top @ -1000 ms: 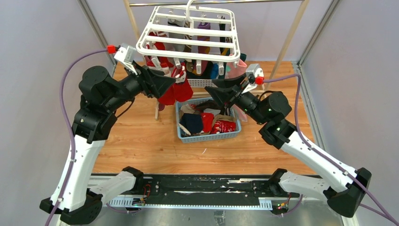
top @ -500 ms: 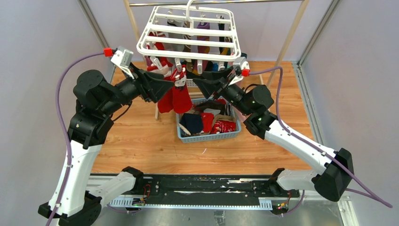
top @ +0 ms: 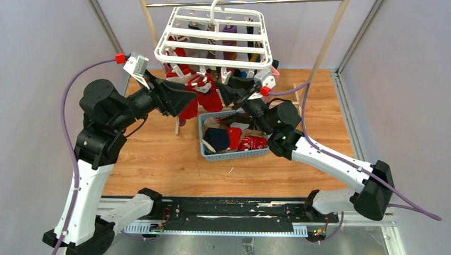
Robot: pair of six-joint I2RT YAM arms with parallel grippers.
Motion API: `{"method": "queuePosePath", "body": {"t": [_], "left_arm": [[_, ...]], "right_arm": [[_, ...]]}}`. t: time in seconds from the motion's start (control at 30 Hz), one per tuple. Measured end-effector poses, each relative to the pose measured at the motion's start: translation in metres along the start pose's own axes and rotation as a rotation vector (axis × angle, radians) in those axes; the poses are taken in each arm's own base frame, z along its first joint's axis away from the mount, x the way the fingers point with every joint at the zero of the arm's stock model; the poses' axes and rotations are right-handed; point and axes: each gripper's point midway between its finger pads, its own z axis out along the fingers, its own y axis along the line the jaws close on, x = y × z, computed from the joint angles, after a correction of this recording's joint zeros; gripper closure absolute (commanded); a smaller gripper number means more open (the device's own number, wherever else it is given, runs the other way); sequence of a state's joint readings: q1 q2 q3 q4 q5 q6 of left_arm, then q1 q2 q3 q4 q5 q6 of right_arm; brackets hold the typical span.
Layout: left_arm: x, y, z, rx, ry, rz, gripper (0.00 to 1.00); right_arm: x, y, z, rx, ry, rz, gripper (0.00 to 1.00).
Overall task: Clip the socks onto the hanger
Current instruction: Open the clamp at the hanger.
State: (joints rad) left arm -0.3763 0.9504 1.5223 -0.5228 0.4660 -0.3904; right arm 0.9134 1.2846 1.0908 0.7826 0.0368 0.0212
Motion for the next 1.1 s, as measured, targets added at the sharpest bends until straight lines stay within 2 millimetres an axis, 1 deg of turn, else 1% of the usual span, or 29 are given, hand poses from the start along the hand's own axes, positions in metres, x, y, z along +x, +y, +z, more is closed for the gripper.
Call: {"method": "queuePosePath", "body": {"t": [0.07,0.2,0.3,0.33,0.43,0.47,0.57,0.63,0.8,0.87,1.1], "left_arm": [[-0.002,-0.001,-0.001,0.003,-0.003,0.000,0.35],[-0.003,-0.003,-0.002,0.005,-0.006,0.001,0.35],[-0.003,-0.003,-0.002,0.005,-0.006,0.001,0.35],[-0.003,-0.003,-0.002,0.006,-0.006,0.001,0.35],[-0.003,-0.003,-0.002,0.006,-0.007,0.002,0.35],[-0.004,-0.003,-0.003,0.006,-0.008,0.002,0.35],[-0.004,-0.004,-0.004,0.008,-0.010,0.004,0.35],[-0.005,-0.005,-0.004,0.009,-0.012,0.005,0.35],[-0.005,-0.006,-0.006,0.012,-0.016,0.004,0.30],[-0.005,-0.009,-0.006,0.024,-0.012,-0.002,0.28],[-0.004,-0.018,-0.003,0.079,0.001,-0.032,0.27]], "right_arm": [[0.005,0.002,0.000,0.018,0.011,-0.039,0.63],[0.011,0.006,0.002,0.043,0.024,-0.101,0.75],[0.009,0.004,0.002,0.061,0.018,-0.122,0.82],[0.007,0.003,0.002,0.067,0.011,-0.125,0.82],[0.003,0.000,0.002,0.087,-0.002,-0.130,0.79],[0.002,-0.001,0.002,0.092,-0.006,-0.129,0.80],[0.000,-0.002,0.002,0.100,-0.011,-0.129,0.93],[0.000,-0.003,0.002,0.102,-0.013,-0.128,1.00],[-0.001,-0.002,0.002,0.101,-0.016,-0.129,1.00],[-0.001,0.001,0.002,0.095,-0.015,-0.125,1.00],[0.005,0.028,0.003,0.039,0.016,-0.098,1.00]]}}
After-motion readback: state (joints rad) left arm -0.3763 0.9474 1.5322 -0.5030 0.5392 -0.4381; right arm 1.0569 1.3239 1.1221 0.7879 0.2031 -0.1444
